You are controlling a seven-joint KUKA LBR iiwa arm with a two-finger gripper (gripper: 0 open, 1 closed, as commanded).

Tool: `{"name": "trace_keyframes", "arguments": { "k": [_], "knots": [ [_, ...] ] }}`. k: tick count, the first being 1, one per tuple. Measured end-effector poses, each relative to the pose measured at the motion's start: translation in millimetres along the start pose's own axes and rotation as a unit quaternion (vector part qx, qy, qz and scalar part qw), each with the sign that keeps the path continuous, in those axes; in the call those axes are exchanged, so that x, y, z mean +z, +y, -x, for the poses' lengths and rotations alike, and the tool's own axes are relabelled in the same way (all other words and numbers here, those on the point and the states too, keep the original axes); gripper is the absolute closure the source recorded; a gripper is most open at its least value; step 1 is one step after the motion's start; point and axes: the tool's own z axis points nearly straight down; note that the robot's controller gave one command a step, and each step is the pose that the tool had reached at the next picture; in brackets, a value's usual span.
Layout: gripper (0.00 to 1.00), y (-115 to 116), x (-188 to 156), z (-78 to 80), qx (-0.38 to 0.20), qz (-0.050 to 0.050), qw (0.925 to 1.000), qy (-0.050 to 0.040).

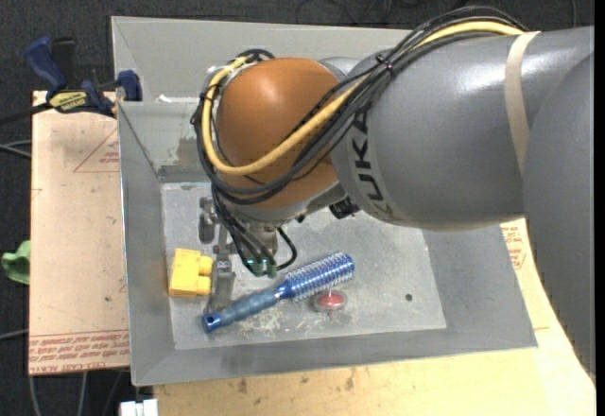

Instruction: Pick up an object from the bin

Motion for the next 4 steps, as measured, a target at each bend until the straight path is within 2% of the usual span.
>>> {"name": "trace_keyframes", "arguments": {
  "k": [1,2,3,4],
  "knots": [
    [0.00,-25.4,155.3,29.1,0.029,0.000,0.9996,-0.0026],
    [1.00,-24.8,151.6,29.4,0.029,0.001,0.9996,-0.0034],
    [1.00,9.8,85.1,141.3,-0.024,0.001,0.9997,-0.0093],
    [1.00,9.0,-7.5,149.1,-0.047,0.002,0.9988,-0.0101]
  ]
}}
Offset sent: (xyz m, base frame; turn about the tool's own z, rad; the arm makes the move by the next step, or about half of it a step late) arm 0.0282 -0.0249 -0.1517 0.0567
